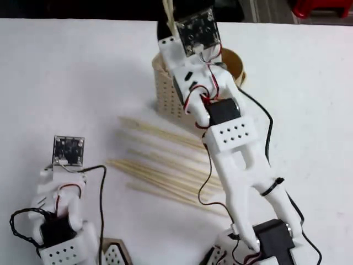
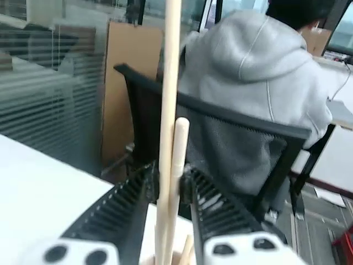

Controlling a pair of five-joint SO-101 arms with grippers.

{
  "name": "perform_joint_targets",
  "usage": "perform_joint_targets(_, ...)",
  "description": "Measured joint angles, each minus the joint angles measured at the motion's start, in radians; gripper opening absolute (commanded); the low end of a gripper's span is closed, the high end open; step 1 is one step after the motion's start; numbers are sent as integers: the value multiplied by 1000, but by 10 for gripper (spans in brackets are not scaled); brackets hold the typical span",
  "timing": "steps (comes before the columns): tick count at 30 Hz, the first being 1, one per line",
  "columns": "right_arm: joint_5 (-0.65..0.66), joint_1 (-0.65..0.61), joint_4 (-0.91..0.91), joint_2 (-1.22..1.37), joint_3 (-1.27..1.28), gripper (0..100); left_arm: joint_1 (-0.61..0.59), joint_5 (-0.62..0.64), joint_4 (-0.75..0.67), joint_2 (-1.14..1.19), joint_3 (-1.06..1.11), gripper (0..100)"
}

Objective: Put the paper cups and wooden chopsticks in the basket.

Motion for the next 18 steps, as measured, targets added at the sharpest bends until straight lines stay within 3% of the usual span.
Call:
perform_joint_targets(9,0,21,-104,2,224,27,0,0,0,0,0,24)
perform_joint_targets(15,0,28,-109,2,242,188,0,0,0,0,0,24)
perform_joint_targets(18,0,28,-72,-6,242,167,0,0,0,0,0,24)
